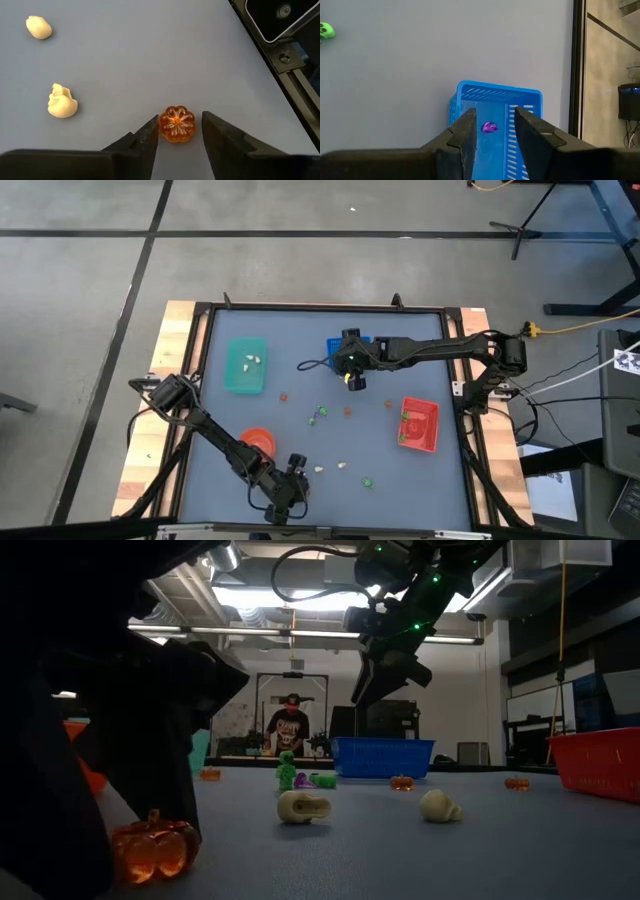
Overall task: Sort Halloween decoration
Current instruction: Put the orange pumpkin toy into the orange bowl
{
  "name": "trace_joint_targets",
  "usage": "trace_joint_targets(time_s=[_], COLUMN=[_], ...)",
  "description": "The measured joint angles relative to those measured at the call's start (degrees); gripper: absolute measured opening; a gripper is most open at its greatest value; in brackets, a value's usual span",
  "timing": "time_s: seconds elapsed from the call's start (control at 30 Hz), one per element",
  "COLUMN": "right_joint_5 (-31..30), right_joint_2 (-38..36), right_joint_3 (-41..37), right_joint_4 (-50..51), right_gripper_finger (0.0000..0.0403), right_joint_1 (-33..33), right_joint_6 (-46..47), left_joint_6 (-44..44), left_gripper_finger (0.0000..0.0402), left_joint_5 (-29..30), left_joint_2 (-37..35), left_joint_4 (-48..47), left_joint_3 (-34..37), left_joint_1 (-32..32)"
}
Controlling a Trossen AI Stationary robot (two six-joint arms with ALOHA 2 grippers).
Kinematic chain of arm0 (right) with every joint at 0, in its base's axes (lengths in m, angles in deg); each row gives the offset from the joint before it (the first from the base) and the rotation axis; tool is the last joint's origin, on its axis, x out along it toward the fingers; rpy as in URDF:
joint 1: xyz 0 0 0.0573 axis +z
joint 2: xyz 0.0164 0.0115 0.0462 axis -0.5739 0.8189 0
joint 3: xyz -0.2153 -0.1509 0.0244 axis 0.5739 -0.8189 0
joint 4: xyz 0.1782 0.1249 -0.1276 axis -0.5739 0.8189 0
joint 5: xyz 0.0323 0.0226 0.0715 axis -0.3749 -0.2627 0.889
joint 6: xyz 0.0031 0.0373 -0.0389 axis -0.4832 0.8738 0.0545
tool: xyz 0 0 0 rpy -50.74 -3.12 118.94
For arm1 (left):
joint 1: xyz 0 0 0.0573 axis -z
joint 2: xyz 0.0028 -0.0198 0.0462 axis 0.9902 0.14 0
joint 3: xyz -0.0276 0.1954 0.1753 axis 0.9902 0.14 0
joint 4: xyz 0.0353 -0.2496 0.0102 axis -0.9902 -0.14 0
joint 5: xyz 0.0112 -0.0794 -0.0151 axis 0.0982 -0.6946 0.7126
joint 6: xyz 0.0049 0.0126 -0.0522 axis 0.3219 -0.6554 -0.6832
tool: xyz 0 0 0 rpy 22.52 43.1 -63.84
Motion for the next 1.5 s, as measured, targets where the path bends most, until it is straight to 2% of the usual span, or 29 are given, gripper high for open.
trace_joint_targets(time_s=[0.63, 1.07, 1.3, 1.5], right_joint_5=[-0.04, -0.06, -0.09, -0.09], right_joint_2=[0.00, 0.00, 0.00, 0.00], right_joint_3=[0.00, -0.02, 0.00, 0.00], right_joint_4=[0.00, 0.00, -0.02, -0.02], right_gripper_finger=[0.0131, 0.0131, 0.0131, 0.0131], right_joint_1=[0.02, 0.00, 0.01, 0.00], right_joint_6=[0.00, 0.00, -0.01, -0.02], left_joint_6=[0.21, 0.21, 0.28, 0.21], left_gripper_finger=[0.0090, 0.0086, 0.0086, 0.0086], left_joint_5=[0.08, -0.01, 0.35, 0.59], left_joint_2=[0.04, -0.41, -5.00, -11.77], left_joint_4=[-0.15, 0.03, -1.22, -9.46], left_joint_3=[-0.02, -0.02, 0.02, 0.04], left_joint_1=[0.00, 0.00, -0.15, -0.22])
